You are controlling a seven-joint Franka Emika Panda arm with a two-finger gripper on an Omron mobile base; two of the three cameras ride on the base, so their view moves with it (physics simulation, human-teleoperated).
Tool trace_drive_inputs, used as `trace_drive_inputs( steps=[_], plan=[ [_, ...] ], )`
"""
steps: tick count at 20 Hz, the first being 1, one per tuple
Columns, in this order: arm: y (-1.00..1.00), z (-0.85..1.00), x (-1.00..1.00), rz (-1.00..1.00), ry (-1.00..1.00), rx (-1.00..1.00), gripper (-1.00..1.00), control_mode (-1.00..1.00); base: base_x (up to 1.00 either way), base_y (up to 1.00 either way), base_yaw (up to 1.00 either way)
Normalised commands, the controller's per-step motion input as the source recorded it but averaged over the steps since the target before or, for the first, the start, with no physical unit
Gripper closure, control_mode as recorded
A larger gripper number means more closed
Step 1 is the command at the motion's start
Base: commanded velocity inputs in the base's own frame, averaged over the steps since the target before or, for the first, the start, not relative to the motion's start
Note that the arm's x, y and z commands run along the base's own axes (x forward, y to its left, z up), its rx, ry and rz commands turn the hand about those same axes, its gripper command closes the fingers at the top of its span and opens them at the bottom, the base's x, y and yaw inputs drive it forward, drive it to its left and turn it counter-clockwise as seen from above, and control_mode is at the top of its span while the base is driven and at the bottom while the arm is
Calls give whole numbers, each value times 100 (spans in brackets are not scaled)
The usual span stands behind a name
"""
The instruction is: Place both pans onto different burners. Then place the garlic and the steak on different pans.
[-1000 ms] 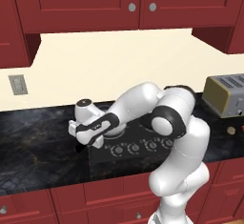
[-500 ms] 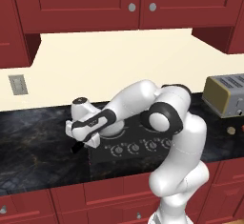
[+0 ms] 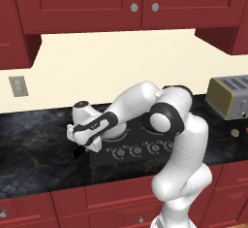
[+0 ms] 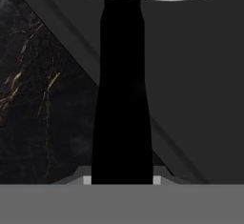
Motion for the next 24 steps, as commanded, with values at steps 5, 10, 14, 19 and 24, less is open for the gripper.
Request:
trace_drive_inputs(
  steps=[5,10,14,19,24],
  plan=[
    [-5,-5,0,0,0,0,-100,-100,0,0,0],
    [-19,0,0,0,0,5,-100,-100,0,0,0],
    [-27,1,-1,0,0,8,-100,-100,0,0,0],
    [-27,30,0,0,0,5,-100,-100,0,0,0],
    [-18,50,0,-2,0,1,-100,-100,0,0,0]
  ],
)
